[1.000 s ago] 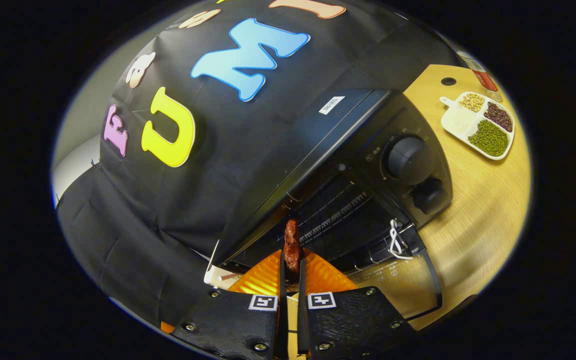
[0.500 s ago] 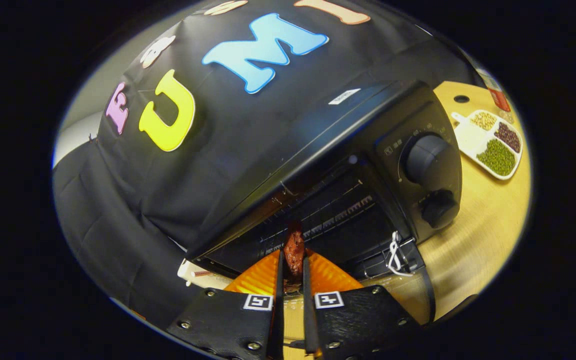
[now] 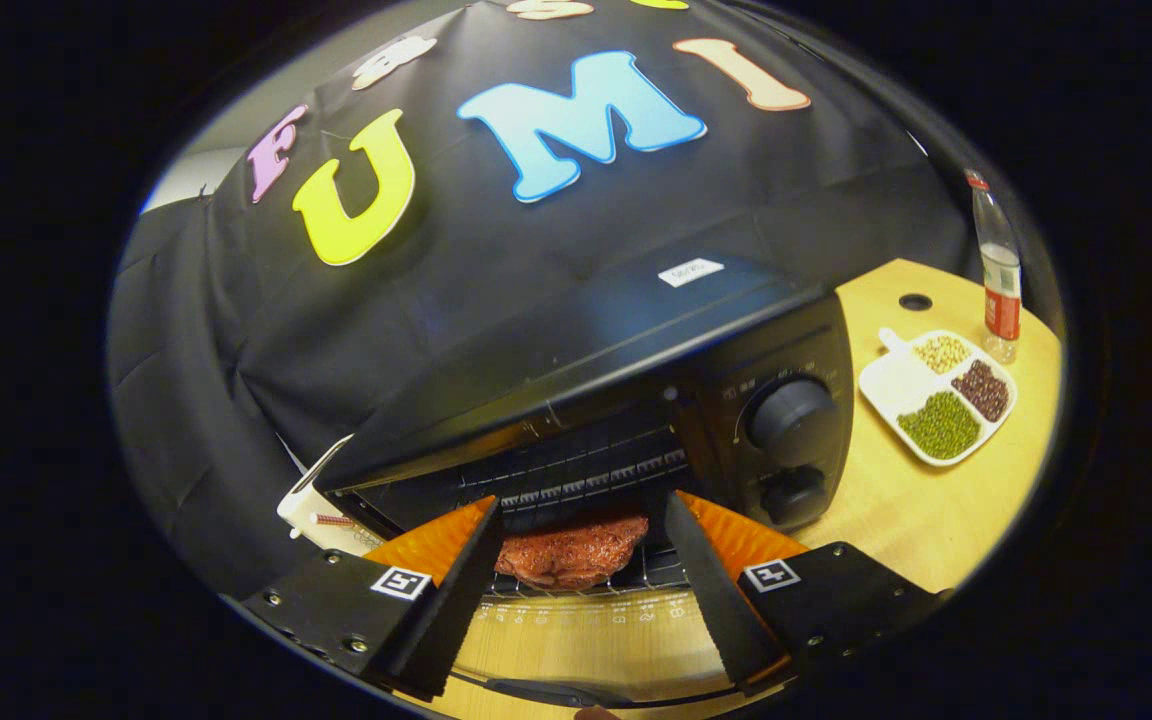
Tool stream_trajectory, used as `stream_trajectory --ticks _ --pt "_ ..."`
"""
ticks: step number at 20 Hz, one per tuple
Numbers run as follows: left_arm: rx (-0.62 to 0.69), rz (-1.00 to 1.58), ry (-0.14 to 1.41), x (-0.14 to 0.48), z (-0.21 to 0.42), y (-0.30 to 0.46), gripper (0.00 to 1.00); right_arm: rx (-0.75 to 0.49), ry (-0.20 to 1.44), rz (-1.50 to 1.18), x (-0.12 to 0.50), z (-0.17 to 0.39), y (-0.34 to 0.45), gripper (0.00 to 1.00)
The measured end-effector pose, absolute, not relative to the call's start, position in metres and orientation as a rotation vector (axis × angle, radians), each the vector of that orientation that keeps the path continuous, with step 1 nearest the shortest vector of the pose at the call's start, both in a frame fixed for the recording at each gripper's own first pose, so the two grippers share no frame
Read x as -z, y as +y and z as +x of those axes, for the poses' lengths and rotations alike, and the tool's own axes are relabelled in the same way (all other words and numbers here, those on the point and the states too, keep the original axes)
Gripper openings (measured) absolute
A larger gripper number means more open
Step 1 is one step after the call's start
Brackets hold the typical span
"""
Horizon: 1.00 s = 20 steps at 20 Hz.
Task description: Open the electric oven with the left hand, put the food in, and close the electric oven.
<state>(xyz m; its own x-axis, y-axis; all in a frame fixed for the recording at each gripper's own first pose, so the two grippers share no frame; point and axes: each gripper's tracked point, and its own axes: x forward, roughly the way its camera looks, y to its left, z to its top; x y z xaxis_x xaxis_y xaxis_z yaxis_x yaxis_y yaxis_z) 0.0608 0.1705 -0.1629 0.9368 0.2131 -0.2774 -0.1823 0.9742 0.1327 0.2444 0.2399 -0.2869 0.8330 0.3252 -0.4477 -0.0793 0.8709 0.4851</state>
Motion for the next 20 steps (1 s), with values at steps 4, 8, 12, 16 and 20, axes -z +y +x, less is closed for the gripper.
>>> stream_trajectory --ticks 4,8,12,16,20 --pt "-0.149 0.105 0.29 0.164 0.061 0.142 0.97 -0.295 0.489 0.375 0.25 0.215 0.227 0.98" --pt "-0.088 0.077 0.305 0.175 0.064 0.104 1.0 -0.357 0.433 0.244 0.215 0.171 0.206 0.98" --pt "-0.008 0.063 0.344 0.194 0.064 0.061 0.97 -0.348 0.371 0.162 0.181 0.132 0.174 0.98" --pt "0.076 0.014 0.421 0.23 0.062 0.012 0.97 -0.295 0.334 0.143 0.157 0.096 0.137 0.98" --pt "0.133 -0.032 0.541 0.278 0.062 -0.026 0.97 -0.21 0.344 0.166 0.154 0.077 0.094 0.98"
